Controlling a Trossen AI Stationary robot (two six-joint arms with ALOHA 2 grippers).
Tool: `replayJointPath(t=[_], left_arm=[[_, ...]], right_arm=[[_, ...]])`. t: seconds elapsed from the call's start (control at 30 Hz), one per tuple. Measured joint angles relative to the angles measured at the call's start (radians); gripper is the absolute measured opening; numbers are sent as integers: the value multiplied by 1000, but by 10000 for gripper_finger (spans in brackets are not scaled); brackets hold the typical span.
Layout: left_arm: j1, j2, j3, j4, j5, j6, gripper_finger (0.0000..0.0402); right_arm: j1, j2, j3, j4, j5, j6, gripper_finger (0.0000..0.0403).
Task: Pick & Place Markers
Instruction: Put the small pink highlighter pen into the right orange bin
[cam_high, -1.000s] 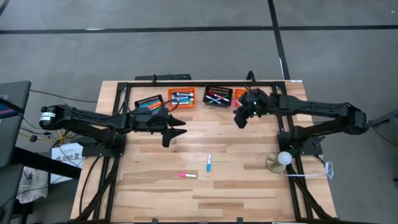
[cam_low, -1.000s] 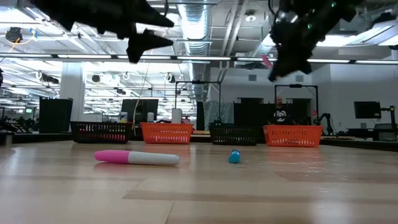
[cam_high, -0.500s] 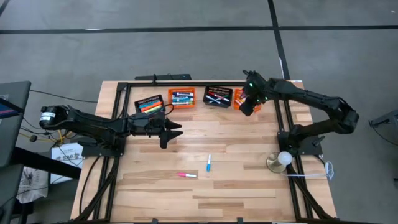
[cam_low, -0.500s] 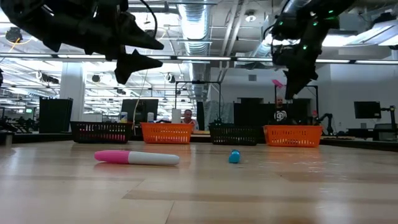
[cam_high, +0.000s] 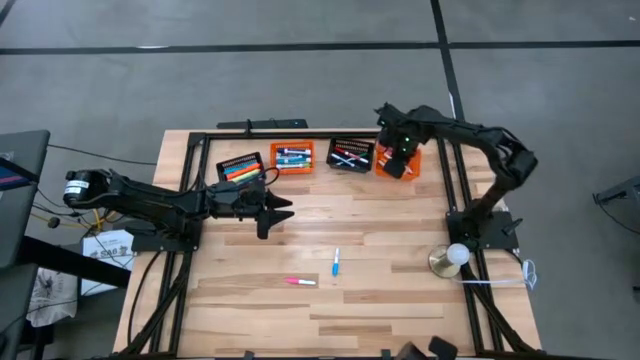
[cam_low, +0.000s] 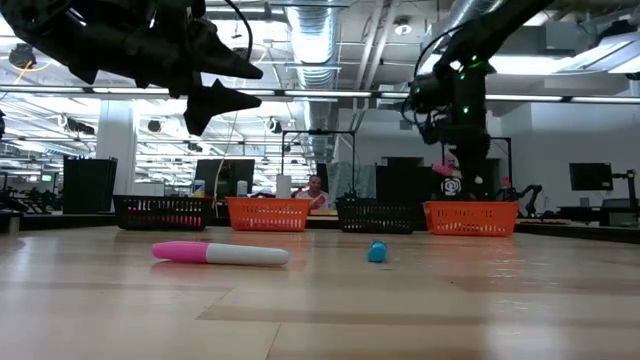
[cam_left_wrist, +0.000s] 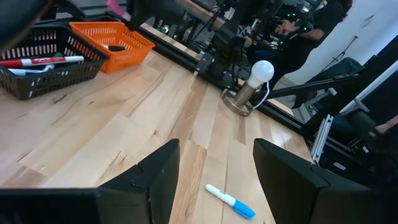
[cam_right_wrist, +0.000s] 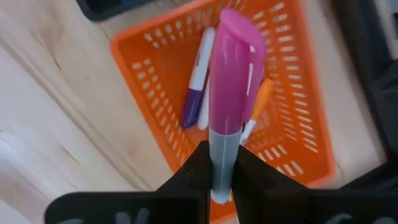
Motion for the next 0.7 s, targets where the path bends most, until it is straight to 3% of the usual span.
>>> replayJointPath(t=[0.27,0.5,0.7], left_arm=[[0,0,0,3,1,8,204],[0,0,0,3,2,9,204],[0,0,0,3,2,10,204]], right_arm=[[-36,127,10,-35,78,-47,35],[-44,175,10,-38,73,-61,30],[-43,175,10,-41,70,-65,76]])
